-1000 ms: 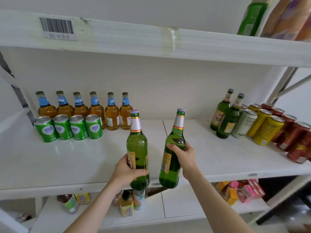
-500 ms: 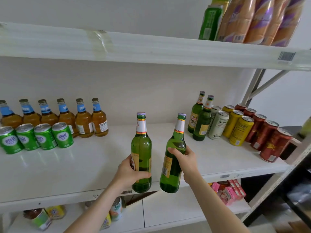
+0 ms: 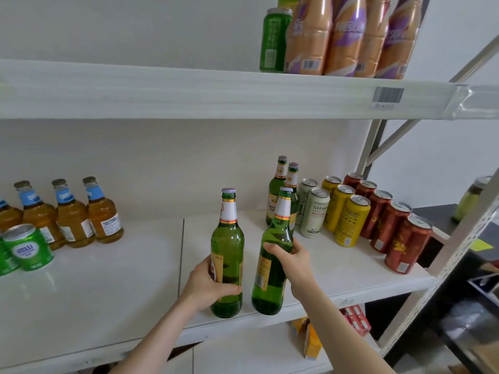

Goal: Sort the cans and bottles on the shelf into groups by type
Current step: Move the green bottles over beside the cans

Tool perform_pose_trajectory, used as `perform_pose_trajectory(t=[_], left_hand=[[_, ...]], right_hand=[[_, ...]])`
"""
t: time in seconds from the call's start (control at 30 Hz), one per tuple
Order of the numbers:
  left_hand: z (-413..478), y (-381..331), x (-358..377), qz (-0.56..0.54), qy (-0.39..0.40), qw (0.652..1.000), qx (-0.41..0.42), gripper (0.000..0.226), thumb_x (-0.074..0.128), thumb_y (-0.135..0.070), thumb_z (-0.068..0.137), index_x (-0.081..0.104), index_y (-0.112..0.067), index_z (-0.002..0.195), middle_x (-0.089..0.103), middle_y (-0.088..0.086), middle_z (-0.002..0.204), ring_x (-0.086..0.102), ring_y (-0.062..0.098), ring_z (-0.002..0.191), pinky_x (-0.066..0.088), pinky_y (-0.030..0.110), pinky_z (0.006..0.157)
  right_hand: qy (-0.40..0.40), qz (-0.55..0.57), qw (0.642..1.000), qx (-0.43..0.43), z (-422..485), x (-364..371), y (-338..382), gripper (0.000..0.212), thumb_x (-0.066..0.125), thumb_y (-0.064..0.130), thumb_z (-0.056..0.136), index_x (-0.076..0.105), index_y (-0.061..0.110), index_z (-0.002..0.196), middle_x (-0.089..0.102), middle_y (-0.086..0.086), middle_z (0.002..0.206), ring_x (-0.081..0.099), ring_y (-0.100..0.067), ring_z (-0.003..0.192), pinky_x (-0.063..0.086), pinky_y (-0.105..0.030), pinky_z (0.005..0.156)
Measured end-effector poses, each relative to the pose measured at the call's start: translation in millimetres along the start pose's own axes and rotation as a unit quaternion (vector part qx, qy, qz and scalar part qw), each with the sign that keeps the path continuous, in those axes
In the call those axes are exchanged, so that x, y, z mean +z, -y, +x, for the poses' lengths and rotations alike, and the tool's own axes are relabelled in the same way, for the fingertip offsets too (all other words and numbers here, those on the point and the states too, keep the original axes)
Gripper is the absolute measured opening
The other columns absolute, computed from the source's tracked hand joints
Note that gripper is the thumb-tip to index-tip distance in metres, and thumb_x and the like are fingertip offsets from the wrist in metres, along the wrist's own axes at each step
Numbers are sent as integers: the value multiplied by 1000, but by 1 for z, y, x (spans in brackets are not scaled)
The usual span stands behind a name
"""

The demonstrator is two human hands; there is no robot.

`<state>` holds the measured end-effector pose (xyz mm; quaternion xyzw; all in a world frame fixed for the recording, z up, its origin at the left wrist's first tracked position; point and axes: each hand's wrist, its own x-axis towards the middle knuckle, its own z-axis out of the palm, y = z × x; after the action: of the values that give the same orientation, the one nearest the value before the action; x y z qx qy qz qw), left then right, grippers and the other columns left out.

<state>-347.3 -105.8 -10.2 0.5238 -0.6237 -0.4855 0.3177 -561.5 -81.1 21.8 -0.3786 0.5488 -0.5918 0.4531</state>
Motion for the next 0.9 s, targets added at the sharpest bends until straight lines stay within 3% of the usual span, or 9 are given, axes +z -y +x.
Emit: perform_pose_trajectory(t=[0.13,0.23,0.4,0.63,0.9], left_hand=[[6,-13,44,-8,-16,1000,-8,70,91,-40,43,59,-34,105,71,-8,98,65,7,94,54,29,79],[7,-21,73,-17,-32,999,-14,68,93,-34,46,58,-35,104,71,-10,98,65,6,93,52,25,73],[12,-31,106,-23,-54,998,-22,76,89,-45,35,59,-36,104,71,-11,99,65,7,94,52,28,77],[35,-32,122,-20,-81,996,-29,76,89,-44,34,59,-37,103,71,-10,98,65,7,94,54,34,81],[66,-27,120,-9,-115,993,-18,72,92,-38,40,58,-38,103,70,-10,97,65,6,93,53,24,70]], right_hand=[[29,-16,999,-4,13,-41,9,36,85,35,59,69,35,92,74,13,85,70,-2,76,52,-14,53],[38,-23,999,-8,23,-68,15,39,84,38,56,69,35,92,74,14,84,70,-1,75,52,-13,53],[48,-19,999,-13,41,-97,21,41,85,35,59,68,33,97,75,13,88,71,-4,79,52,-21,61],[72,-20,997,-16,75,-105,17,44,87,31,63,66,34,102,73,19,91,69,-1,82,50,-23,66],[93,-22,995,-30,115,-96,8,45,86,27,67,66,30,107,73,17,96,68,1,86,51,-24,70]])
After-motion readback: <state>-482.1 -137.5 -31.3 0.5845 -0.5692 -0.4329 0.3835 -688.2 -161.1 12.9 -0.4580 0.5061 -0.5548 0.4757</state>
